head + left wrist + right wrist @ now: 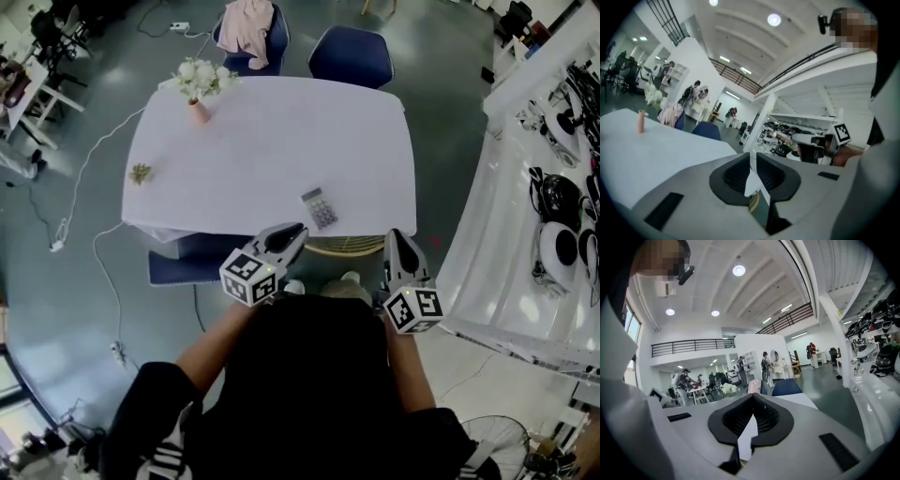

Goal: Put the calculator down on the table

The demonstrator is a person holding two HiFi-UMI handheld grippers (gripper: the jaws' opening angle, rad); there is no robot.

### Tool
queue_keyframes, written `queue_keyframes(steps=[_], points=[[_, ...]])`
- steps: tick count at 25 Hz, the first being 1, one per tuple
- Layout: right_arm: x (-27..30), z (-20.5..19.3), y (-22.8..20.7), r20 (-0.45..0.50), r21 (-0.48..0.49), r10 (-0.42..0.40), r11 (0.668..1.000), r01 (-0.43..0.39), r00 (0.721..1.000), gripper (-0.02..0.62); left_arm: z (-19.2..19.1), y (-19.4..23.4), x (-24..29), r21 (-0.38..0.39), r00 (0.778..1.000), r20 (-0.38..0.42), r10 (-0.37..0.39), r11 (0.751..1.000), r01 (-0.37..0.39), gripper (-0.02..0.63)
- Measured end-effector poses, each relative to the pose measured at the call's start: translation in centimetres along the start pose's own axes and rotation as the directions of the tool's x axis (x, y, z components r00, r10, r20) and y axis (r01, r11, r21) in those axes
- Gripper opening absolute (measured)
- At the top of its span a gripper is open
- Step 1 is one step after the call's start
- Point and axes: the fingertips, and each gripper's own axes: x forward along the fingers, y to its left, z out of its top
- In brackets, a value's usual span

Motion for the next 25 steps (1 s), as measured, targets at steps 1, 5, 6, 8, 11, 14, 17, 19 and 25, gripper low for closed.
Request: queue_keyframes(steps=[1, 5, 6, 8, 11, 14, 17, 19, 25], points=[[0.2, 0.2, 0.4, 0.002, -0.012, 0.006, 1.000, -0.006, 1.000, -0.003, 1.4, -0.7, -1.0, 0.015, 0.999, 0.046, 0.013, 1.000, -0.014, 0.032], [0.8, 1.2, 1.7, 0.010, -0.059, 0.021, 0.998, -0.021, 1.000, -0.003, 4.9, -2.4, -4.6, 0.036, 0.989, 0.143, 0.042, 0.998, -0.048, 0.006], [0.9, 1.5, 1.9, 0.011, -0.072, 0.021, 0.997, -0.020, 1.000, -0.002, 5.5, -2.5, -5.2, 0.052, 0.987, 0.154, 0.048, 0.997, -0.056, 0.006], [0.9, 1.9, 2.0, 0.014, -0.092, 0.015, 0.996, -0.014, 1.000, -0.003, 6.4, -2.4, -6.1, 0.090, 0.981, 0.180, 0.068, 0.992, -0.085, 0.006], [0.9, 1.8, 2.0, 0.003, -0.114, -0.002, 0.993, 0.003, 1.000, -0.003, 7.5, -1.6, -6.7, 0.109, 0.969, 0.224, 0.106, 0.985, -0.133, 0.006], [0.4, 1.4, 2.0, -0.001, -0.133, -0.024, 0.991, 0.023, 1.000, -0.002, 7.6, -1.3, -7.0, 0.108, 0.963, 0.235, 0.133, 0.981, -0.162, 0.006], [-0.2, 1.7, 1.7, 0.039, -0.156, -0.070, 0.985, 0.075, 0.997, -0.003, 6.9, -1.2, -6.9, 0.103, 0.966, 0.220, 0.135, 0.982, -0.161, 0.006], [-0.5, 1.9, 1.6, 0.056, -0.155, -0.083, 0.984, 0.090, 0.995, -0.003, 6.2, -1.1, -6.8, 0.094, 0.970, 0.203, 0.134, 0.983, -0.155, 0.006], [-1.0, 1.3, 1.4, 0.048, -0.145, -0.093, 0.984, 0.099, 0.994, -0.003, 5.3, -0.8, -6.7, 0.063, 0.976, 0.177, 0.129, 0.988, -0.142, 0.006]])
